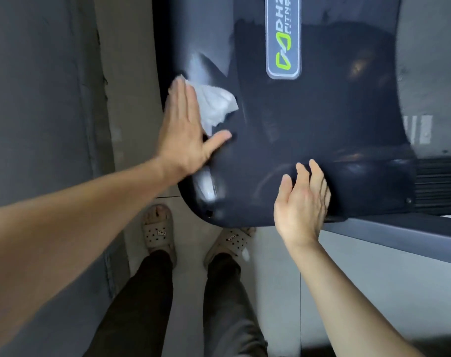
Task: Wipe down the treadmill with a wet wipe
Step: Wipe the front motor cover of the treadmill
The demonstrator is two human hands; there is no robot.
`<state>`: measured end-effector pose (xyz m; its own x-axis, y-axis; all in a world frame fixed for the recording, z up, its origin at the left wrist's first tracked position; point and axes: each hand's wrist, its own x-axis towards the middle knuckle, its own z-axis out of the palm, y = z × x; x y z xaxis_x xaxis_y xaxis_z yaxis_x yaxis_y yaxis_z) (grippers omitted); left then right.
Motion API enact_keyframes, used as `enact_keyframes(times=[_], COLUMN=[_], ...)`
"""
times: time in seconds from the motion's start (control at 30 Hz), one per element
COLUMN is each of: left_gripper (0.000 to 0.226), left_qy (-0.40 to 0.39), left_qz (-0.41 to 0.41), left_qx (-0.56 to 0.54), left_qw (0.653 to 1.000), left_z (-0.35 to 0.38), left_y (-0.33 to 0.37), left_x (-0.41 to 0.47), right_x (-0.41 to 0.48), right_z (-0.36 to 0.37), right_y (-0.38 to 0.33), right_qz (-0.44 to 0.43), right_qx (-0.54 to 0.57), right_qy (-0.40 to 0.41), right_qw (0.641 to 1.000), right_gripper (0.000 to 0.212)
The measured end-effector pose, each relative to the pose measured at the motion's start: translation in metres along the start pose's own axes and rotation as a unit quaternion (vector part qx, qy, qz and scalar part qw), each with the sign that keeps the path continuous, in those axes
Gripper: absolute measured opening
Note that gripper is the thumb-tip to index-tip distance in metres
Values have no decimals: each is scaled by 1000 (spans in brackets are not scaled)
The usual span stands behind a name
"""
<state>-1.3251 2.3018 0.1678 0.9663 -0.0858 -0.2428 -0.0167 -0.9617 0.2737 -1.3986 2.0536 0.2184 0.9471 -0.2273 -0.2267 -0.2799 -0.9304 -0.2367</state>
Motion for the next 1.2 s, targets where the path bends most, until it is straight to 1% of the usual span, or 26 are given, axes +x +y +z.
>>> enact_keyframes(times=[0.07, 0.13, 0.17, 0.2, 0.23, 0.3, 0.37, 0.4, 0.47, 0.53, 0.6, 0.67, 0.7, 0.73, 0.77, 0.83, 0.87, 0.93, 0.97, 1.0, 1.03, 1.07, 1.1, 1.13, 1.17, 1.2], left_gripper=[116, 115, 113, 112, 111, 111, 113, 114, 114, 116, 116, 114, 113, 112, 111, 114, 112, 100, 103, 109, 115, 118, 119, 118, 117, 115], left_qy=[-2, -74, -93, -89, -79, -47, -8, 7, 20, 7, 10, 37, 50, 57, 57, 34, 24, 19, 18, 23, 37, 44, 34, 21, 16, 20], left_qz=[76, 192, 227, 235, 216, 126, 39, 22, 31, 75, 118, 146, 127, 77, 2, -160, -210, -264, -266, -239, -180, -94, -3, 75, 124, 141], left_qx=[-17, 37, 56, 57, 47, 35, 20, 14, 31, 69, 102, 80, 40, -18, -89, -226, -278, -317, -298, -245, -175, -100, -29, 26, 55, 65], left_qw=[997, 978, 968, 966, 972, 990, 999, 1000, 999, 995, 988, 985, 990, 995, 994, 960, 937, 911, 917, 939, 967, 990, 999, 997, 991, 988], left_z=[22, 30, 32, 33, 31, 25, 9, -2, -25, -43, -46, -38, -32, -23, -14, -9, -10, -18, -24, -28, -32, -33, -34, -34, -33, -34], left_y=[28, 46, 46, 42, 36, 21, 7, 3, 1, 3, 0, -12, -18, -24, -30, -31, -28, -18, -14, -10, -5, 0, 6, 12, 16, 15], left_x=[-44, -99, -118, -127, -128, -101, -44, -9, 59, 110, 126, 108, 91, 70, 49, 19, 14, 31, 46, 64, 81, 97, 109, 117, 122, 123], right_x=[13, 34, 47, 61, 72, 85, 85, 82, 76, 75, 76, 77, 79, 81, 82, 85, 83, 80, 78, 78, 77, 76, 75, 76, 76, 76], right_z=[0, 3, 5, 8, 9, 11, 12, 13, 14, 16, 16, 14, 13, 10, 9, 7, 7, 9, 10, 12, 13, 14, 15, 15, 15, 15], right_y=[-18, -40, -51, -60, -68, -77, -81, -81, -77, -76, -81, -86, -88, -89, -89, -86, -85, -85, -86, -88, -90, -92, -94, -95, -95, -96], right_qz=[-56, -109, -130, -144, -150, -136, -115, -112, -118, -115, -100, -83, -77, -76, -75, -77, -82, -94, -93, -89, -83, -78, -73, -68, -67, -67], right_qx=[5, 12, 8, -1, -9, -11, 1, 2, -3, -2, 12, 27, 31, 31, 27, 18, 14, 11, 11, 12, 13, 13, 12, 8, 5, 3], right_qy=[-1, -18, -26, -32, -33, -24, -25, -30, -35, -25, -18, -16, -15, -16, -18, -23, -24, -22, -18, -13, -8, -5, -4, -3, -1, -3], right_qw=[998, 994, 991, 989, 988, 990, 993, 993, 992, 993, 995, 996, 996, 997, 997, 997, 996, 995, 995, 996, 996, 997, 997, 998, 998, 998], right_gripper=[51, 51, 51, 51, 50, 47, 45, 45, 46, 49, 51, 52, 51, 50, 47, 42, 41, 46, 48, 49, 50, 51, 52, 53, 54, 54])
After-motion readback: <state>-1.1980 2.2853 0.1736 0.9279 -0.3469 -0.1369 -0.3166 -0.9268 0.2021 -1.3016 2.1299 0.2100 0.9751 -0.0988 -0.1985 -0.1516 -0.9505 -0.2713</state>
